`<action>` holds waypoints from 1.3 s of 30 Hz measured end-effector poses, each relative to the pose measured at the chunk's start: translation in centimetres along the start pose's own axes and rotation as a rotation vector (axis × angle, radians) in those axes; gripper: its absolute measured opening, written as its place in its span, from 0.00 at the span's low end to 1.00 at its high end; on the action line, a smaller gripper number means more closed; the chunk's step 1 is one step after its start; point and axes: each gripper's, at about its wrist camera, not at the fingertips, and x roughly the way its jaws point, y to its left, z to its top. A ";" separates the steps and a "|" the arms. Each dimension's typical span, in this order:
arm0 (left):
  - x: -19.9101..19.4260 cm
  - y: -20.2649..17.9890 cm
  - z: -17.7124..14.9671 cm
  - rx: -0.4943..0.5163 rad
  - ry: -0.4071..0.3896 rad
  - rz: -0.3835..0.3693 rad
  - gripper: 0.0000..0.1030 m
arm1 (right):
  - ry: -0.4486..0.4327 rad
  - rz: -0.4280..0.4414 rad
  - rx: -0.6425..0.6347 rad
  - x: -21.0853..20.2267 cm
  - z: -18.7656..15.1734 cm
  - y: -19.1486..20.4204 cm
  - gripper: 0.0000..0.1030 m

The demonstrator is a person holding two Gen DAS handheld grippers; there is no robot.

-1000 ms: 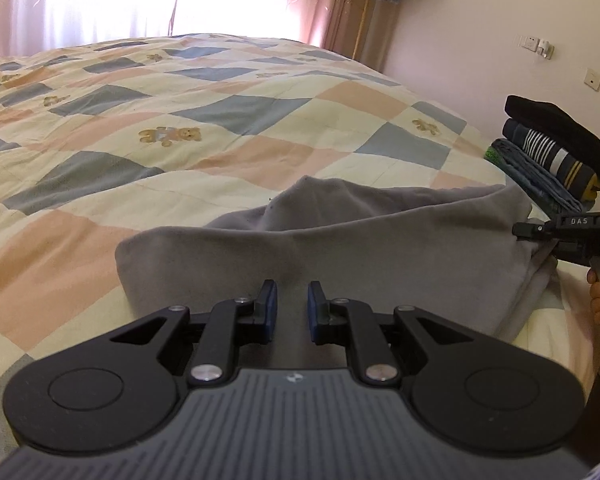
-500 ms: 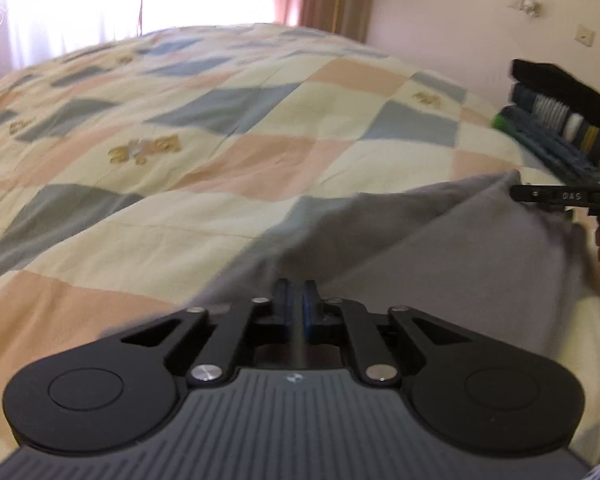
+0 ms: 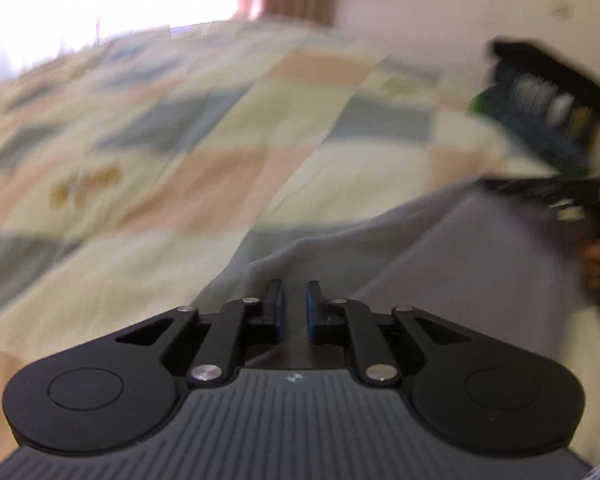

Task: Fold clothes
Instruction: 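Lay the folded sweatpants down and open both tools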

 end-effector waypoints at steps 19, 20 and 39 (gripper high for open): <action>-10.5 5.8 -5.6 -0.211 -0.095 0.270 0.06 | -0.025 -0.079 0.096 -6.0 -4.2 0.7 0.08; -11.8 5.2 -5.6 -0.198 -0.123 0.242 0.06 | -0.031 -0.088 0.117 -6.7 -3.8 0.5 0.11; -14.8 -2.1 -13.8 -0.158 0.022 0.238 0.16 | -0.058 -0.092 -0.018 -13.3 -9.1 5.5 0.46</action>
